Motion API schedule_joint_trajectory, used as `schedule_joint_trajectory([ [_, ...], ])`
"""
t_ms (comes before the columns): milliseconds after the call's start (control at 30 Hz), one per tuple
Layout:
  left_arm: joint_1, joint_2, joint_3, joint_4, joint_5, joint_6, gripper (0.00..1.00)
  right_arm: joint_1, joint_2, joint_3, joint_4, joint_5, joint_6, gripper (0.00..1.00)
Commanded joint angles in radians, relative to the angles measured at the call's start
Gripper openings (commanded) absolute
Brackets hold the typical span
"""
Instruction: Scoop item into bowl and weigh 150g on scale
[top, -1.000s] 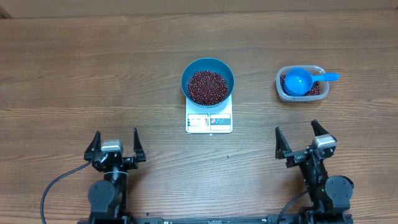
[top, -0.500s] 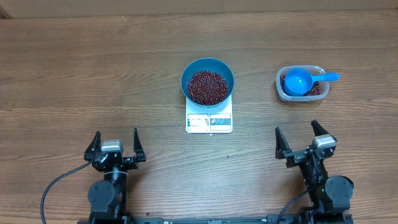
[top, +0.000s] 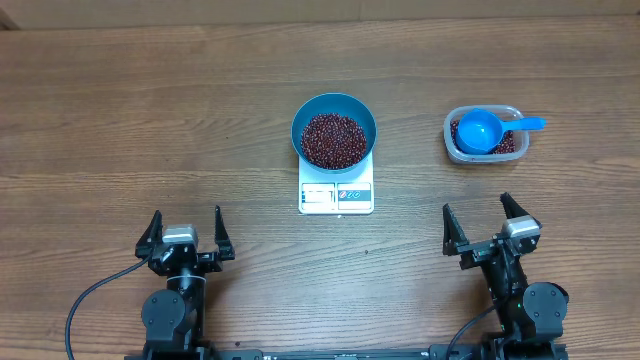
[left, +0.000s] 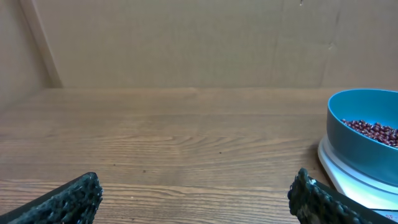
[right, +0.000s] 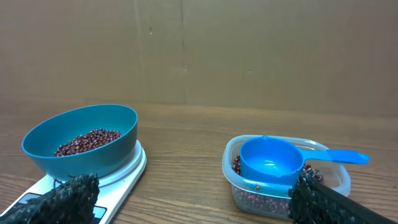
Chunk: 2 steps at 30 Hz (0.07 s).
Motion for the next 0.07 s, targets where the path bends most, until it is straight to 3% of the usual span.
schedule_joint_trajectory([
  [0, 0.004, -0.011, -0.003, 0.000, 0.005, -0.010, 1.00, 0.008, -0.009, -0.010, 0.005, 0.010, 0.007, 1.00],
  [33, 0.004, -0.011, -0.003, 0.000, 0.005, -0.010, 1.00, 0.008, -0.009, -0.010, 0.005, 0.010, 0.007, 1.00],
])
